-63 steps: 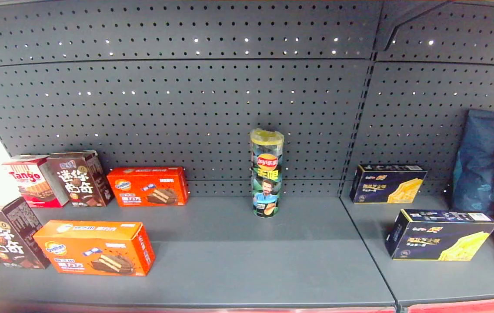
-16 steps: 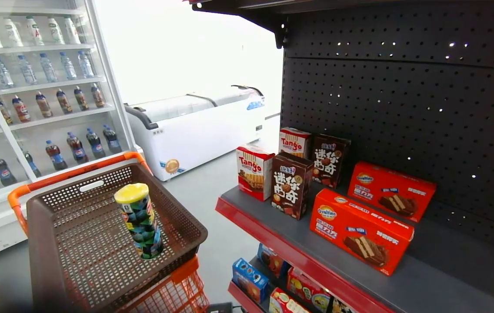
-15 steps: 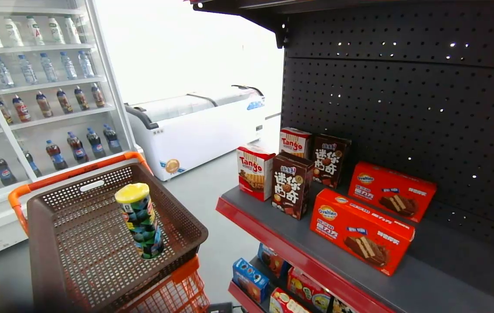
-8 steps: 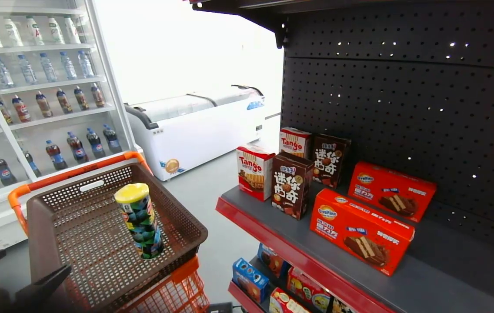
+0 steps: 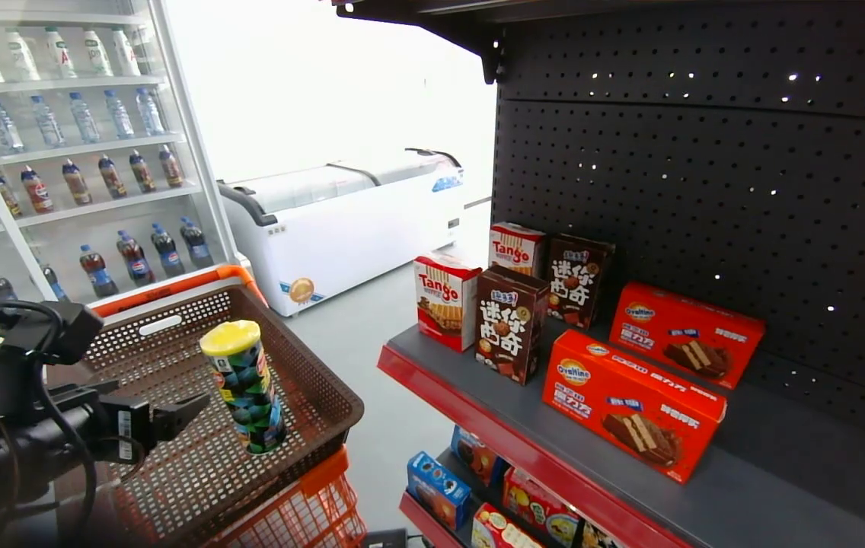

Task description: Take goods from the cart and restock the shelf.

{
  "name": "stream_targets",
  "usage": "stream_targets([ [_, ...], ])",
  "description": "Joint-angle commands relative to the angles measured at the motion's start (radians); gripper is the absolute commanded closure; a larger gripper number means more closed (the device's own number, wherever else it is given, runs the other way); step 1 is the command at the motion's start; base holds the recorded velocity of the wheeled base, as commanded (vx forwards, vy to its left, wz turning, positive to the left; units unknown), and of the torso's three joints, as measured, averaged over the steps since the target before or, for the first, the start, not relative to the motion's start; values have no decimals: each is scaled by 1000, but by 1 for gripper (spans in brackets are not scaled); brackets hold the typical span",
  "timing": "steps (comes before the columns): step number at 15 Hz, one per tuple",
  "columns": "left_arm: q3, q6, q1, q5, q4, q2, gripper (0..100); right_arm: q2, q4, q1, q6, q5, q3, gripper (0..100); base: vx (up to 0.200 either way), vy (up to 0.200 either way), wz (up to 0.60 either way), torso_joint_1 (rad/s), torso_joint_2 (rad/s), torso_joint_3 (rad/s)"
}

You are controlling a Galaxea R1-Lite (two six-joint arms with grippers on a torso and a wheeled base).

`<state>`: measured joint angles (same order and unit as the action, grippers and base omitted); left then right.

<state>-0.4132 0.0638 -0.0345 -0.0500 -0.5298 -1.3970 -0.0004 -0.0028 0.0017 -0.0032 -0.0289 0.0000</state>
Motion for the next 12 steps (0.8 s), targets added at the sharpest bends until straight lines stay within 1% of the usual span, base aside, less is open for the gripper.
stream_targets([
  [1,5,2,2,-1,-99,-183,0,0,0,0,-1,0,0,0,0,0,0,0,0,0],
  [2,8,4,2,-1,-127,-211,0,0,0,0,0,0,0,0,0,0,0,0,0,0],
  [4,7,7,7,1,-226,-316,0,0,0,0,0,0,0,0,0,0,0,0,0,0],
  [6,10,7,10,2,-343,-392,0,0,0,0,-1,0,0,0,0,0,0,0,0,0],
  [7,13,7,15,4,-437,-444,0,0,0,0,-1,0,0,0,0,0,0,0,0,0],
  [10,13,7,25,15,-622,-559,0,0,0,0,0,0,0,0,0,0,0,0,0,0],
  [11,10,7,30,21,-647,-576,0,0,0,0,0,0,0,0,0,0,0,0,0,0],
  [12,4,8,41,58,-690,-620,0,0,0,0,-1,0,0,0,0,0,0,0,0,0],
])
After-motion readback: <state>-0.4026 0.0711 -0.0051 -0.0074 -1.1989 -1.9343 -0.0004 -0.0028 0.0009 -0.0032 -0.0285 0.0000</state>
